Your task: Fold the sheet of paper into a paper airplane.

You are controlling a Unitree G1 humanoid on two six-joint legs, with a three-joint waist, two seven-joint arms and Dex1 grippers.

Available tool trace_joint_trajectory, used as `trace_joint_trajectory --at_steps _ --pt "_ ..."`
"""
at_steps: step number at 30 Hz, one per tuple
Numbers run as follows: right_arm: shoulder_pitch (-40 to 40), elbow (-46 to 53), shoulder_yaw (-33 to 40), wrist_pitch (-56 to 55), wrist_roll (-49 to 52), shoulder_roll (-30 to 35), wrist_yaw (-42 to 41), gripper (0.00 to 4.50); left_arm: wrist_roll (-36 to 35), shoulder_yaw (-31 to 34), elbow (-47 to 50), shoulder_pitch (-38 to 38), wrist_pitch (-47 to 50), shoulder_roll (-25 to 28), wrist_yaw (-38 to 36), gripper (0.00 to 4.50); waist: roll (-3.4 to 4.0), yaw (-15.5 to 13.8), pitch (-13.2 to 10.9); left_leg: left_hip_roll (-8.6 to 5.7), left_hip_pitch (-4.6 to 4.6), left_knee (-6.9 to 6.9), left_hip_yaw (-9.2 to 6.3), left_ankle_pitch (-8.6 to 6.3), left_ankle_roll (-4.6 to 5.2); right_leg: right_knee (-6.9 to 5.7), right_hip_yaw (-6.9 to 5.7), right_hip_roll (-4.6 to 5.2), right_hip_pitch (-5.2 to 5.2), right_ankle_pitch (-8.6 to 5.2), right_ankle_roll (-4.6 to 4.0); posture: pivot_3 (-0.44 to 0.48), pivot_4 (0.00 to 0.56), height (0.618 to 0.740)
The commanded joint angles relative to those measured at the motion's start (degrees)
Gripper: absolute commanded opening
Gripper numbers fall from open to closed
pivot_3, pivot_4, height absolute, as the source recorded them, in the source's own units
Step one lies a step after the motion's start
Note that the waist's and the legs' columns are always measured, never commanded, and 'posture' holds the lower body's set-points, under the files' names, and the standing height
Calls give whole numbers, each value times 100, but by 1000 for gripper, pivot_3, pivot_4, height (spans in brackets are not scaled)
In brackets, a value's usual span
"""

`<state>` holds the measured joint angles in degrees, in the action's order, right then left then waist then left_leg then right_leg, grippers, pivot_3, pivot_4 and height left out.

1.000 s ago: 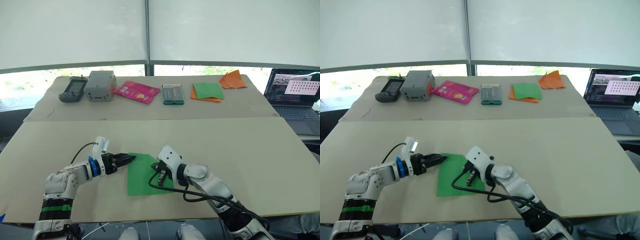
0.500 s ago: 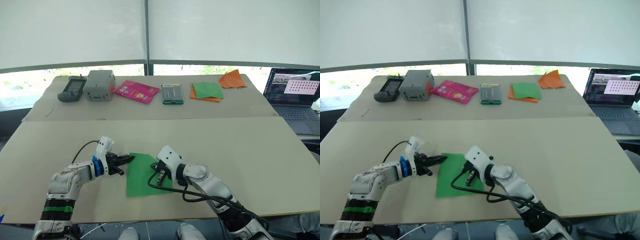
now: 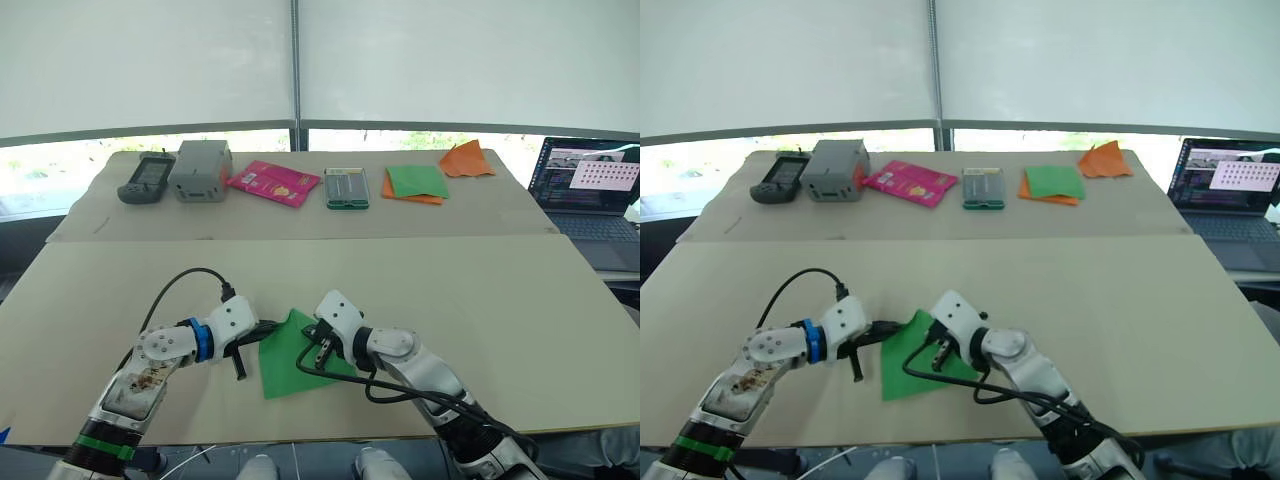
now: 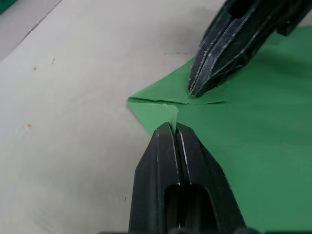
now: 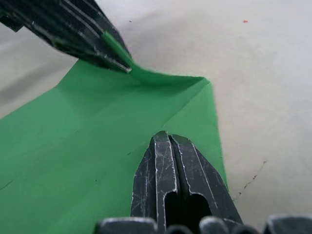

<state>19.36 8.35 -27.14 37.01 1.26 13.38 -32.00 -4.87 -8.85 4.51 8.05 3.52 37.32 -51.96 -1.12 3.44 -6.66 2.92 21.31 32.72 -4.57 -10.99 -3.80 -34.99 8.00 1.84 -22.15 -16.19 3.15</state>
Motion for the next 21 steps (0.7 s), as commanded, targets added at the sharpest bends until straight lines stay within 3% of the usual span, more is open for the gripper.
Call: trace_joint_trajectory --at_steps 1,6,15,20,21 --pt "-117 -193 -55 283 -67 55 19 0 302 -321 -146 29 -312 -64 -26 17 3 -8 2 0 0 0 1 0 0 0 0 1 0 0 0 0 150 740" --pt "-120 -124 3 331 -55 43 46 0 469 -492 -383 46 -355 -53 -94 17 4 -9 5 -1 0 0 1 1 2 -2 0 0 1 0 1 0 150 740" --pt "-147 10 68 399 -34 -18 106 0 467 -484 -418 63 -294 -7 -190 2792 4 3 7 -1 0 1 2 8 13 -3 0 0 2 0 1 0 150 740" --pt "-68 -18 77 400 -39 -90 138 0 345 -435 -470 92 -285 56 -358 2792 5 9 7 -1 0 0 1 18 29 -2 0 0 1 0 1 0 150 740" --pt "-32 -36 79 399 -41 -119 149 0 247 -430 -423 51 -246 103 -495 2532 5 18 7 -1 0 0 1 18 29 -3 0 0 1 0 1 0 150 740"
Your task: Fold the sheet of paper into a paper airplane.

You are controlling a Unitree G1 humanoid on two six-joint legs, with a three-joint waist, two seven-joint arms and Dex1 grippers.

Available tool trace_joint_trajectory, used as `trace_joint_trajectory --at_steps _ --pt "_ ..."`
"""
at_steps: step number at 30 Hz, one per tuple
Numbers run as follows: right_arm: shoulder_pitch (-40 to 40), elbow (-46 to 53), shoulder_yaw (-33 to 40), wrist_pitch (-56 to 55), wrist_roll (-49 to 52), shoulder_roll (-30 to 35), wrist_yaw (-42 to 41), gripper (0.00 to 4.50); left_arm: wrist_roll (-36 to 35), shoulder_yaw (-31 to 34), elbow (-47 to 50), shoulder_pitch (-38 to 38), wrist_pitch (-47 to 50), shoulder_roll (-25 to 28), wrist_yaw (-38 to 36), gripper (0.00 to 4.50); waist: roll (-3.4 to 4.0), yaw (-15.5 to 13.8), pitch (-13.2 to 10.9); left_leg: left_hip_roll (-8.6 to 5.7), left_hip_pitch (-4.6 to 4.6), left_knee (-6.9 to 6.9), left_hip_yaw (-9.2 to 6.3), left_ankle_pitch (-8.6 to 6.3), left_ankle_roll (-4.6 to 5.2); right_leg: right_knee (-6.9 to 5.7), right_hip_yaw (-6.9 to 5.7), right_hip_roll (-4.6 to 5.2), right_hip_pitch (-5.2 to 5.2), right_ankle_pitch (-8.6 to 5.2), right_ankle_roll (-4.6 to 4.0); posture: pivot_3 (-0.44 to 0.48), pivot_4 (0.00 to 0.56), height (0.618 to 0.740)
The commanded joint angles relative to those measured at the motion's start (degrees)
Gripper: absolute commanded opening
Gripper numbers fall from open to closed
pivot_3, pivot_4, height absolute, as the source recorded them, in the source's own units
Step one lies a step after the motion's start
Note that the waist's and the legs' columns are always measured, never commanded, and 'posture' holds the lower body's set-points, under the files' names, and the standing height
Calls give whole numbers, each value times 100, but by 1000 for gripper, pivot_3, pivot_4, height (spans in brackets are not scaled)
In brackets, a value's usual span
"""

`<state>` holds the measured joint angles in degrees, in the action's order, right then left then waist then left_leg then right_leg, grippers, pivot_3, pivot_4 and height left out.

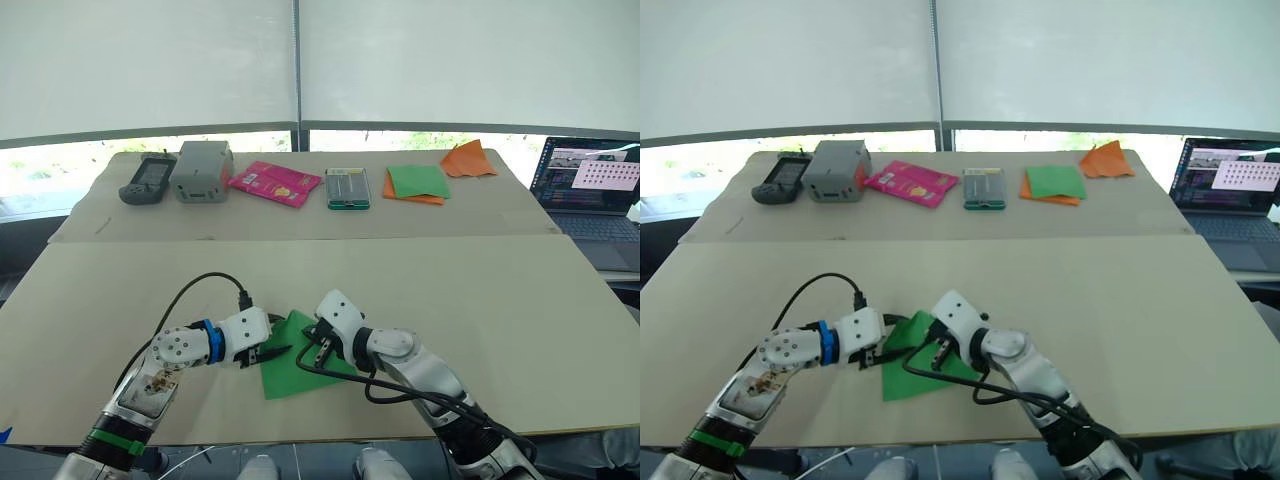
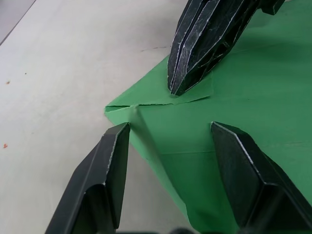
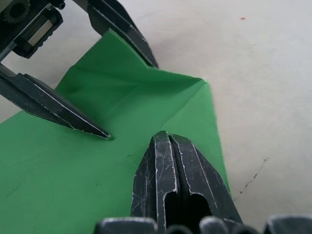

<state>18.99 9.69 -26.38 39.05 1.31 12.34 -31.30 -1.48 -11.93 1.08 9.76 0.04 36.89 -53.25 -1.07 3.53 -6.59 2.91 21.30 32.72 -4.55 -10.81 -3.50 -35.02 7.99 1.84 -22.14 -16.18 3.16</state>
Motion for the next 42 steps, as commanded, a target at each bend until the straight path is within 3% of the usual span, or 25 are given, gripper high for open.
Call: trace_joint_trajectory --at_steps 1,7,8,22,33,42 --pt "31 -182 3 195 -48 -37 87 0 -162 -118 -47 -149 128 182 -464 2220 -1 27 -1 0 0 0 0 0 0 0 0 0 0 0 0 0 150 740" --pt "87 -252 12 181 -65 -122 133 0 -284 -97 -59 -171 325 232 -596 221 3 46 -2 1 0 -1 0 0 0 -1 0 0 -1 0 0 0 150 740" --pt "87 -251 13 181 -63 -127 139 0 -246 -82 -95 -139 328 201 -522 46 2 45 -2 1 0 -1 0 0 0 -1 0 0 -1 0 0 0 150 740" --pt "242 -163 -16 -405 91 -387 -5 0 47 -196 -437 -197 731 332 -257 46 4 47 -2 1 -2 -1 0 0 0 -4 0 -1 -1 0 0 0 150 740" --pt "865 -1209 -89 -1119 7 -740 -299 0 -13 -188 -290 -274 784 355 -220 46 11 56 -5 2 -4 -1 -1 4 6 -8 0 -3 -1 1 1 0 150 740" --pt "733 -1524 -279 -584 -222 -626 -289 0 -25 -95 -226 -302 832 417 -146 46 21 61 3 2 -8 -1 -1 4 6 -12 1 -5 1 1 1 0 150 740"
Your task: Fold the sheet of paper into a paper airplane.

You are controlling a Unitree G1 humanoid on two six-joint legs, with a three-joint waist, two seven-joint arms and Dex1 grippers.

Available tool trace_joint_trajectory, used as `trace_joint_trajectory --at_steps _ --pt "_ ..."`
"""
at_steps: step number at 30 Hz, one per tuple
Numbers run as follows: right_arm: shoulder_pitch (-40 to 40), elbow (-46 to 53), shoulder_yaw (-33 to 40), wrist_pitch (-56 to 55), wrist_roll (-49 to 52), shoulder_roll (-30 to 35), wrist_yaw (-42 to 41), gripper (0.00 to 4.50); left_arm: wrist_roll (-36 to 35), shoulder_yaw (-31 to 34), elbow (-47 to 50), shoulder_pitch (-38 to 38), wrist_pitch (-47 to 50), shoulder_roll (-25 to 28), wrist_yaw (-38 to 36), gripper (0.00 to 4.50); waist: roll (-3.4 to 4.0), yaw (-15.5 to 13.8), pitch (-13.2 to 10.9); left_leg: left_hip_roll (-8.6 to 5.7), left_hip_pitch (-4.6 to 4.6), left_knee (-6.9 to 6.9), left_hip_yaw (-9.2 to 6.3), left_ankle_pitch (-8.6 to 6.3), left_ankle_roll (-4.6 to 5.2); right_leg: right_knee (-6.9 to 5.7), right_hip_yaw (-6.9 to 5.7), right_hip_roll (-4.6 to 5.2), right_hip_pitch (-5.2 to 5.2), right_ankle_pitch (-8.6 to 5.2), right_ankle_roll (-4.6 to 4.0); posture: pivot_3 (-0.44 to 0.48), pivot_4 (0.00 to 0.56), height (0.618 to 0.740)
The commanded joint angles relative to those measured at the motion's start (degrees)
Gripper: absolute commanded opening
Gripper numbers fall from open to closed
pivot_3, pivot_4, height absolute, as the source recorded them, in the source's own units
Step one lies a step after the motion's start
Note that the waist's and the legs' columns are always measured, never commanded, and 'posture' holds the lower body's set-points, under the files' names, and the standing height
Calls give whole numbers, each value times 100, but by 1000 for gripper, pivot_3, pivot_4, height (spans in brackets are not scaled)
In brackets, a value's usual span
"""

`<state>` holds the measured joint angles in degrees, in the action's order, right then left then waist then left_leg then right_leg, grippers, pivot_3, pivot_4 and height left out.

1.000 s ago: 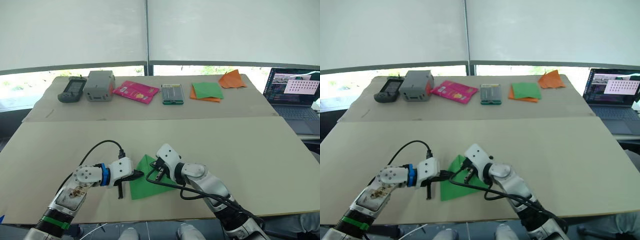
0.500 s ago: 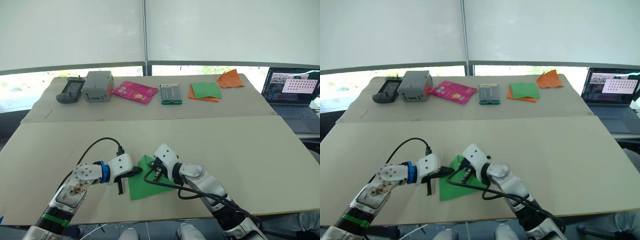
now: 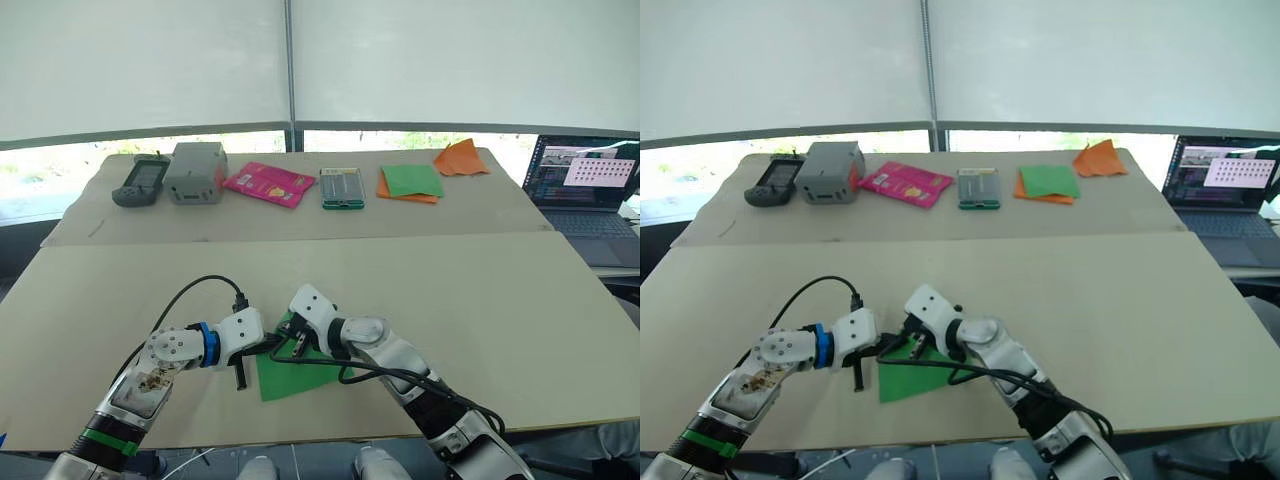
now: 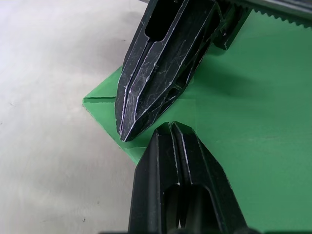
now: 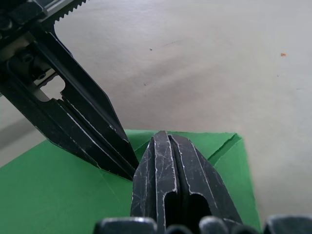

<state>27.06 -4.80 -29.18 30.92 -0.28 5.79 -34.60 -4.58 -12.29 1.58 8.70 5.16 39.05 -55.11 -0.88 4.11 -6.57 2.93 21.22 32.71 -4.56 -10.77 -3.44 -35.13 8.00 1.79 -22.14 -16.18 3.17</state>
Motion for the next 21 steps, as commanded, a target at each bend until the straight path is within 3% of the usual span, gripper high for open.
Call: trace_joint_trajectory --at_steps 1,4,11,21 --pt "-100 -86 9 256 -65 45 37 0 265 -26 -246 -210 326 227 37 46 2 8 2 0 -1 0 0 0 0 -1 0 0 0 0 0 0 150 740" --pt "-136 -104 13 252 -78 58 39 0 113 106 -102 -240 419 306 7 46 4 10 2 1 -3 0 0 0 0 -1 0 -1 0 0 0 0 150 740" --pt "-173 -76 53 246 -59 -34 96 0 -1626 1315 213 -23 2089 471 -402 46 -7 15 -16 2 0 0 -1 0 0 -4 1 -2 -6 0 -1 0 150 740" --pt "-259 200 82 365 -44 -36 155 0 -1806 1264 247 117 2575 136 -272 46 -13 2 -19 2 7 -1 -1 0 0 2 0 -2 -7 0 0 0 150 740"
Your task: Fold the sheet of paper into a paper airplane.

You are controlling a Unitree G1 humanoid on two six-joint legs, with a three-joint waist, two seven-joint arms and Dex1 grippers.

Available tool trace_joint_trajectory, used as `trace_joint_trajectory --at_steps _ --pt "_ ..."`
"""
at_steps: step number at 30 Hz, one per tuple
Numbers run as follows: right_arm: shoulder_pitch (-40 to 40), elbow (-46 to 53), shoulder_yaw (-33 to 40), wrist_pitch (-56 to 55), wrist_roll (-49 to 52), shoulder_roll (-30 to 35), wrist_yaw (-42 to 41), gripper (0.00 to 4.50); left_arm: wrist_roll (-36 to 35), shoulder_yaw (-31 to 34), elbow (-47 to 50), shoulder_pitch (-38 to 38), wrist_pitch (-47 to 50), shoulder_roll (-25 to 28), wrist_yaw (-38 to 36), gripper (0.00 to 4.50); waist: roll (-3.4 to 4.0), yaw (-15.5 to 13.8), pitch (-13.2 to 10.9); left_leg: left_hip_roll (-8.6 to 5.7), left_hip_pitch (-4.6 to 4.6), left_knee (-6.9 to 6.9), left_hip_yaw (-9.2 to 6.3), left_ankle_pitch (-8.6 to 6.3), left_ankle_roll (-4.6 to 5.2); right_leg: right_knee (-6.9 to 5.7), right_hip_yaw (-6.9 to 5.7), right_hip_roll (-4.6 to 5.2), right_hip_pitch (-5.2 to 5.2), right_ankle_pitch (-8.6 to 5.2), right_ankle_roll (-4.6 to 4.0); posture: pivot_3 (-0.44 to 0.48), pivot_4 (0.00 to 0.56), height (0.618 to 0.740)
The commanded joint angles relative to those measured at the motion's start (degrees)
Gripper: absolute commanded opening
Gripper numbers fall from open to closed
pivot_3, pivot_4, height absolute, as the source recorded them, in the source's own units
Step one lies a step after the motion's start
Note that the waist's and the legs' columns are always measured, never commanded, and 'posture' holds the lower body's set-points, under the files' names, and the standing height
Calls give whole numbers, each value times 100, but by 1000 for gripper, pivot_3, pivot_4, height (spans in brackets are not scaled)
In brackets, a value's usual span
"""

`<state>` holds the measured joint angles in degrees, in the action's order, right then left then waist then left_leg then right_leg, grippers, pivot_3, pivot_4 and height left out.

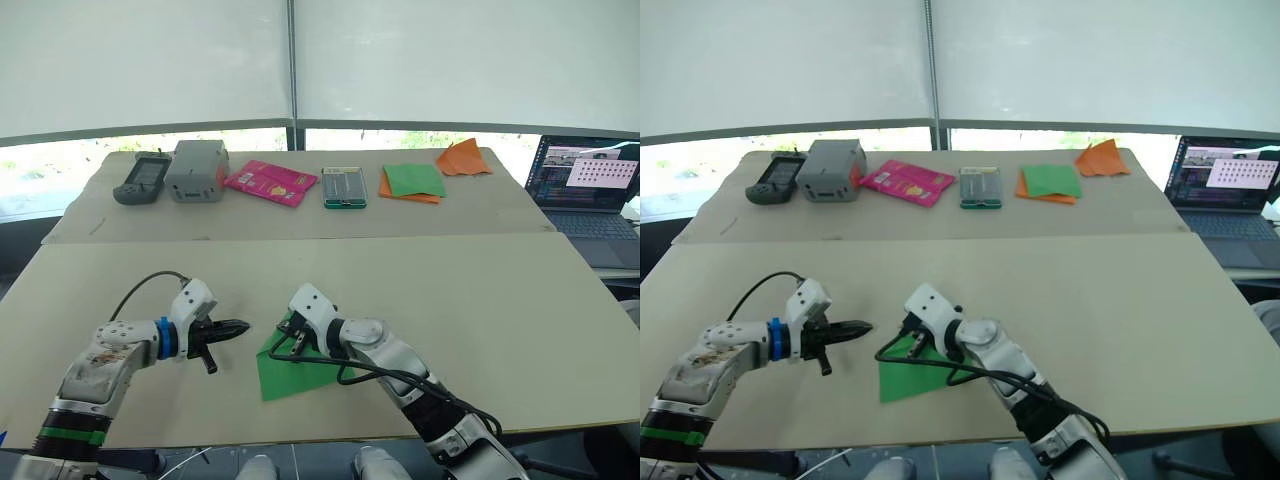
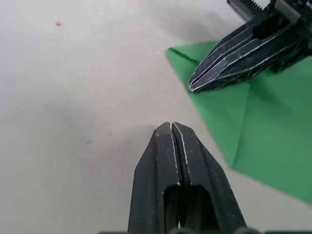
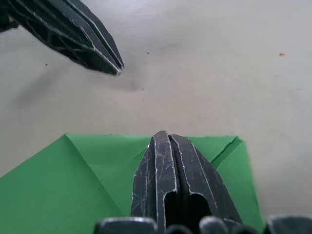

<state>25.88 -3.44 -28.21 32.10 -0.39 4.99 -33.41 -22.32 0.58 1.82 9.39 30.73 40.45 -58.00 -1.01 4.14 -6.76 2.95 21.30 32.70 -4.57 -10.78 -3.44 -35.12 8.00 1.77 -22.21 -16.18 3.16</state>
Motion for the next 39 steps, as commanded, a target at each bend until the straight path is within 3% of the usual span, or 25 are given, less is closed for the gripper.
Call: trace_joint_trajectory --at_steps 1,17,28,39 --pt "-176 130 -12 278 -32 67 39 0 -3 -73 246 30 9 -22 26 46 0 -3 0 0 0 0 0 0 0 0 0 0 0 0 0 0 150 740" --pt "-405 596 11 596 -11 306 101 0 568 -778 138 333 -220 -248 245 46 -8 -19 3 -2 5 1 0 0 0 6 0 1 2 0 0 0 150 740" --pt "323 -367 201 287 -29 -50 228 0 797 -908 146 84 -503 -41 113 46 -5 -9 3 -1 0 1 0 0 0 2 0 0 3 0 0 0 150 740" --pt "263 -569 253 342 -95 7 287 0 783 -816 220 -1 -518 70 138 46 3 -15 7 -1 -1 1 0 1 1 1 0 1 6 0 1 0 150 740"
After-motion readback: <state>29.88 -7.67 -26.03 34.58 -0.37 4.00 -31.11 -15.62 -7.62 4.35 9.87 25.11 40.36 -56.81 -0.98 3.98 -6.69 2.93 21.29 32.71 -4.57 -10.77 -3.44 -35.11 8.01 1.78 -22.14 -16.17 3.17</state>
